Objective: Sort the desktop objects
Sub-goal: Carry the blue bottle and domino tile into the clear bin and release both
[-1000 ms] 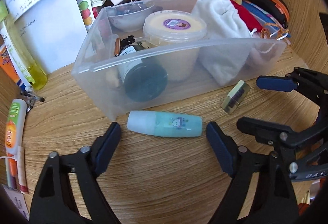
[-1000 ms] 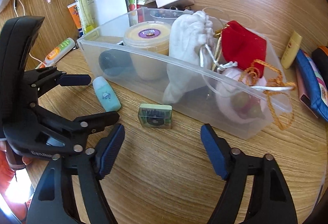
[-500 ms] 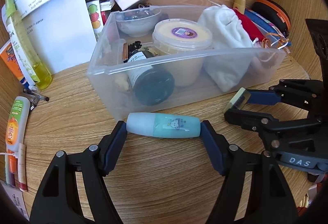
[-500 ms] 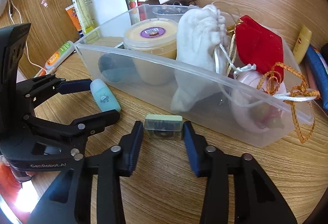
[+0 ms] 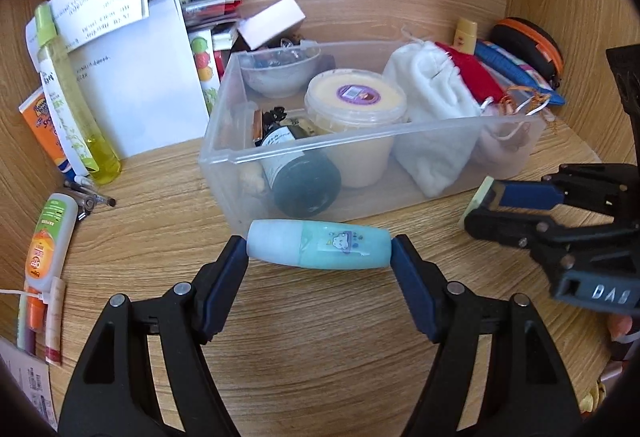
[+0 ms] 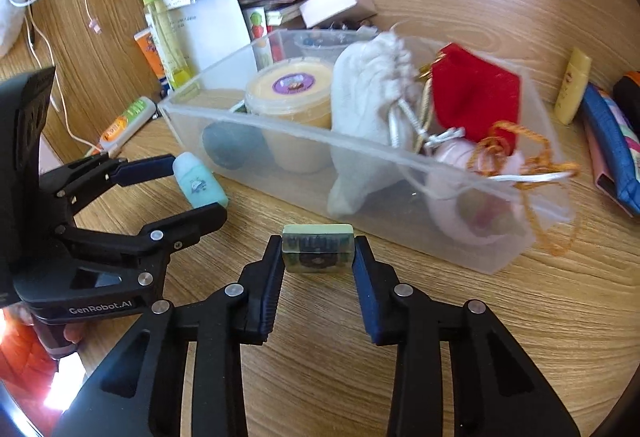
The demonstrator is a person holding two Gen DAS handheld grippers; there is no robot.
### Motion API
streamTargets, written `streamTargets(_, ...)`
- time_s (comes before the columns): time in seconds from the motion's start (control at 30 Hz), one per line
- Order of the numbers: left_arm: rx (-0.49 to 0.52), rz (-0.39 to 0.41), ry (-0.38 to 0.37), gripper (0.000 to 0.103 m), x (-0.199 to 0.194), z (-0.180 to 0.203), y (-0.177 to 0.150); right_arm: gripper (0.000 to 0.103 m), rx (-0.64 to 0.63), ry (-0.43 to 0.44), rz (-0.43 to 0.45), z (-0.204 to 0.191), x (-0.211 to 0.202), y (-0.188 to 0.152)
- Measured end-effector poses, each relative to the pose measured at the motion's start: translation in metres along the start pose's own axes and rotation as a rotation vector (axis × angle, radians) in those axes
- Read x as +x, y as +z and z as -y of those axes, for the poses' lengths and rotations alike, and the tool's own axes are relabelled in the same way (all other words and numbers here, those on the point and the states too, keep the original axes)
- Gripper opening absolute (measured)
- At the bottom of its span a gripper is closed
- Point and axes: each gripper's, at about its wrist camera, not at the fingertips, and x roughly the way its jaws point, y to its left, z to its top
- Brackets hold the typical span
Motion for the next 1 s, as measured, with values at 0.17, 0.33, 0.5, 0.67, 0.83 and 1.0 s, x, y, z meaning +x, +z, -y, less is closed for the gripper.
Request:
streamTargets(0.17, -0.030, 0.028, -0.031, 0.072, -0.014, -0.001, 0.002, 0.031, 0.002, -0.020, 0.046, 0.005, -0.026, 0.002)
streamTargets(0.33, -0.063, 0.077, -0.051, 0.072, -0.031, -0.003, 0.011, 0.031, 0.007, -0.042, 0.093, 0.011, -0.046, 0.006)
streamTargets(0.5, -0.069, 0.137, -0.037, 0.073, -0.048, -0.009, 0.024, 0.031, 0.010, -0.050, 0.134, 0.014, -0.060, 0.013)
streamTargets(0.67, -0.076, 0.177, -0.017, 0.073, -0.057, -0.017, 0.036, 0.031, 0.011, -0.058, 0.175, 0.017, -0.069, 0.023)
streamTargets(0.83, -0.088, 0.197, -0.004, 0.073, -0.057, -0.025, 0.048, 0.031, 0.008, -0.059, 0.204, 0.018, -0.071, 0.038)
streamTargets(1.0, -0.100, 0.202, 0.001, 0.073, -0.050, -0.030, 0.062, 0.031, -0.013, -0.068, 0.230, 0.015, -0.067, 0.055)
